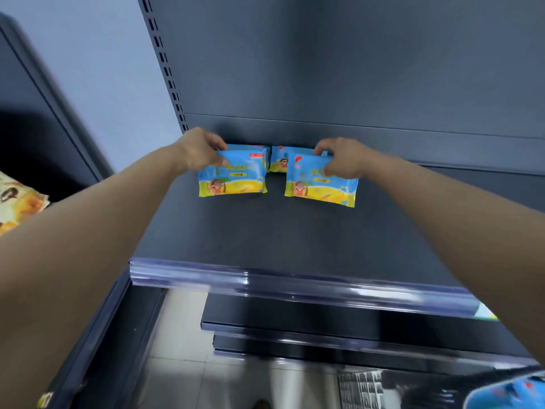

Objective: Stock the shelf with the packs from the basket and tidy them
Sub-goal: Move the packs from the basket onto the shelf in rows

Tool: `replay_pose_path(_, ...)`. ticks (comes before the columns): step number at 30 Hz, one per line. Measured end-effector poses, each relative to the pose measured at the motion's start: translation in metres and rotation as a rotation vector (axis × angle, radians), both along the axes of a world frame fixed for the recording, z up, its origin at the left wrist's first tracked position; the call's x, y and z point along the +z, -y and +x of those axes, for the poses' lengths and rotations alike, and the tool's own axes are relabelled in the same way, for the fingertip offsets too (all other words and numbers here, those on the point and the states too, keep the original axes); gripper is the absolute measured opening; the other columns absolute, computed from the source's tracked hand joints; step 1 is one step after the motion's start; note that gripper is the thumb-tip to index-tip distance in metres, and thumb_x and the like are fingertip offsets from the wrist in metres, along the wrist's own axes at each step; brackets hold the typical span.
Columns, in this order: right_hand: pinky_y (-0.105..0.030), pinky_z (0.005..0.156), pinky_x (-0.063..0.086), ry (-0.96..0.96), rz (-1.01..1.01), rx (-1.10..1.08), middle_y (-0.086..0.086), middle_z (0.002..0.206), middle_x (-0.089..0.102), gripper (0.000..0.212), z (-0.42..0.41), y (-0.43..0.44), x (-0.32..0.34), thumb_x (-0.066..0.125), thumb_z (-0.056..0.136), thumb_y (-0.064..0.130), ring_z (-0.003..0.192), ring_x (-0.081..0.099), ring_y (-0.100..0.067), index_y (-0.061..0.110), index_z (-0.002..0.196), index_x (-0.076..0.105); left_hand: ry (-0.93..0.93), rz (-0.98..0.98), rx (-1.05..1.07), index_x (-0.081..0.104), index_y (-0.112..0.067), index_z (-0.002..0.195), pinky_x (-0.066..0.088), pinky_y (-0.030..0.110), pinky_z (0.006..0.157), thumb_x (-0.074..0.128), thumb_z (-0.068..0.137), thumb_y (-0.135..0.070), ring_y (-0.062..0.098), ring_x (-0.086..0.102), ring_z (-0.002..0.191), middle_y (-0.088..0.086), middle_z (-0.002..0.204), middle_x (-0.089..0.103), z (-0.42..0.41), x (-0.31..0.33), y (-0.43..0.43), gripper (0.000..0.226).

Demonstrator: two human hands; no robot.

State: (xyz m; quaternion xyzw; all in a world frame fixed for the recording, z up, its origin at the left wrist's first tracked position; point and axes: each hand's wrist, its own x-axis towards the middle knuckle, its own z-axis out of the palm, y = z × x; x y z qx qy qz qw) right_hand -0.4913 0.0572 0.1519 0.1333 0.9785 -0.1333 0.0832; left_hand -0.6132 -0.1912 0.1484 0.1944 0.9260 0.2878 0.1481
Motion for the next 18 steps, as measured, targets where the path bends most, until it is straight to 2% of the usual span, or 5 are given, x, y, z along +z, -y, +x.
replay_pose_path(4,-0.029,0.075,0.041,0.016,-0.053,0.005,-0.003,0.107,0.051,0.045,-0.019,0.002,-0.007,0.067,0.082,0.018,0.090,0.048,-0.021,0.022,0.125,0.053,-0.012,-0.024,-0.032,0.060,-0.007,0.120,0.041,0.027,0.081,0.070,0.080,-0.009,0.021,0.052,0.090,0.007,0.104,0.058,-0.020,-0.014,-0.005,0.041)
replay_pose_path(9,-0.045,0.097,0.043,0.019,-0.004,-0.007,-0.002,0.112,0.055,0.046,-0.039,0.004,-0.019,0.064,0.082,0.016,0.093,0.047,-0.021,0.023,0.125,0.051,-0.045,-0.067,-0.070,0.056,-0.012,0.125,0.040,0.027,0.083,0.072,0.078,-0.010,0.021,0.051,0.094,0.010,0.122,0.057,-0.030,-0.028,-0.010,0.050)
replay_pose_path(11,-0.045,0.098,0.042,0.006,0.022,-0.019,-0.004,0.115,0.054,0.048,-0.043,0.004,-0.022,0.061,0.083,0.014,0.096,0.047,-0.022,0.023,0.129,0.049,-0.078,-0.057,-0.061,0.056,-0.013,0.125,0.040,0.027,0.083,0.071,0.079,-0.010,0.023,0.052,0.098,0.009,0.123,0.057,-0.032,-0.032,-0.013,0.048)
replay_pose_path(15,-0.041,0.095,0.043,-0.047,0.096,-0.003,-0.012,0.130,0.047,0.054,-0.046,0.004,-0.030,0.060,0.085,0.015,0.116,0.048,-0.031,0.021,0.136,0.043,-0.153,-0.068,-0.049,0.055,-0.014,0.128,0.037,0.036,0.104,0.066,0.083,-0.012,0.030,0.042,0.123,0.009,0.128,0.055,-0.036,-0.039,-0.018,0.046)
replay_pose_path(18,-0.039,0.094,0.044,-0.111,0.138,-0.022,-0.013,0.131,0.048,0.052,-0.043,0.005,-0.035,0.057,0.087,0.015,0.120,0.047,-0.032,0.018,0.136,0.043,-0.172,-0.093,-0.032,0.051,-0.016,0.132,0.037,0.038,0.103,0.064,0.085,-0.014,0.032,0.036,0.126,0.011,0.131,0.050,-0.035,-0.042,-0.022,0.049)
